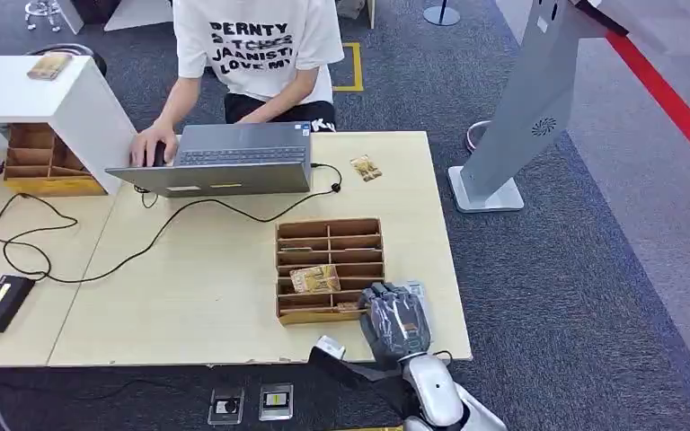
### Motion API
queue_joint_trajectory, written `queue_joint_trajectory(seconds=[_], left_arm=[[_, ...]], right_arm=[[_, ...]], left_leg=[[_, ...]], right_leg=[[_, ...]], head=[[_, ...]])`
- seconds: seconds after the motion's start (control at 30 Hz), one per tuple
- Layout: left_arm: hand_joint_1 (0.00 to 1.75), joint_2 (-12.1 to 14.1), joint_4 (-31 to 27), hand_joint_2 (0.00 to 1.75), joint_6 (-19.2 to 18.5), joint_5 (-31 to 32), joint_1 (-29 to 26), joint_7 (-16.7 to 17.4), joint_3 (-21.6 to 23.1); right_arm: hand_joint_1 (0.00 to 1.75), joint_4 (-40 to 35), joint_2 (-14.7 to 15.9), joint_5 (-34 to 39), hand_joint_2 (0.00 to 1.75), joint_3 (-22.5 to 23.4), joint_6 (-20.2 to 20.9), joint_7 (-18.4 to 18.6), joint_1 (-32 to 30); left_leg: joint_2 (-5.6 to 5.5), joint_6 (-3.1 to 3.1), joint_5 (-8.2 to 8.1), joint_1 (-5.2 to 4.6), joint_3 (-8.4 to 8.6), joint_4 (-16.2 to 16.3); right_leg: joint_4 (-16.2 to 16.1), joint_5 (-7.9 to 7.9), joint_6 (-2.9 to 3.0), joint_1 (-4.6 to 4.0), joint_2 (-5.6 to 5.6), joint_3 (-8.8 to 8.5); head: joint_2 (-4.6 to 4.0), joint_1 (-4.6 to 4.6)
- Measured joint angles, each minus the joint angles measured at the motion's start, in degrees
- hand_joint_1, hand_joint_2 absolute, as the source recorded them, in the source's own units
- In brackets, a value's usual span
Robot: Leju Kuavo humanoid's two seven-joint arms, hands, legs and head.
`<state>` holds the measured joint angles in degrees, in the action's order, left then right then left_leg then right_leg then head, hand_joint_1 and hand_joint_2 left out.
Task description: Pass the card to the sensor for recognition and then transmit it.
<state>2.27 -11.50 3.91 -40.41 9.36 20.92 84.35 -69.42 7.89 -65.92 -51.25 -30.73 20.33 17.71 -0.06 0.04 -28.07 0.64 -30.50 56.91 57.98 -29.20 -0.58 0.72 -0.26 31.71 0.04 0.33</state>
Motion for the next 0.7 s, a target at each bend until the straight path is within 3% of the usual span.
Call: queue_joint_trajectory(seconds=[0.2,0.7], left_arm=[[0.0,0.0,0.0,0.0,0.0,0.0,0.0,0.0,0.0],[0.0,0.0,0.0,0.0,0.0,-0.2,0.0,0.0,0.0]], right_arm=[[1.5,-0.3,0.2,0.2,1.75,0.3,0.1,0.2,-0.1],[1.68,-1.6,0.7,0.8,1.75,0.4,0.3,0.1,-0.7]], left_leg=[[0.0,0.0,0.0,0.0,0.0,0.0],[0.0,0.0,0.0,0.0,0.0,0.0]], right_leg=[[0.0,0.0,0.0,0.0,0.0,0.0],[0.0,0.0,0.0,0.0,0.0,0.0]], head=[[-0.02,0.0],[0.0,0.0]])
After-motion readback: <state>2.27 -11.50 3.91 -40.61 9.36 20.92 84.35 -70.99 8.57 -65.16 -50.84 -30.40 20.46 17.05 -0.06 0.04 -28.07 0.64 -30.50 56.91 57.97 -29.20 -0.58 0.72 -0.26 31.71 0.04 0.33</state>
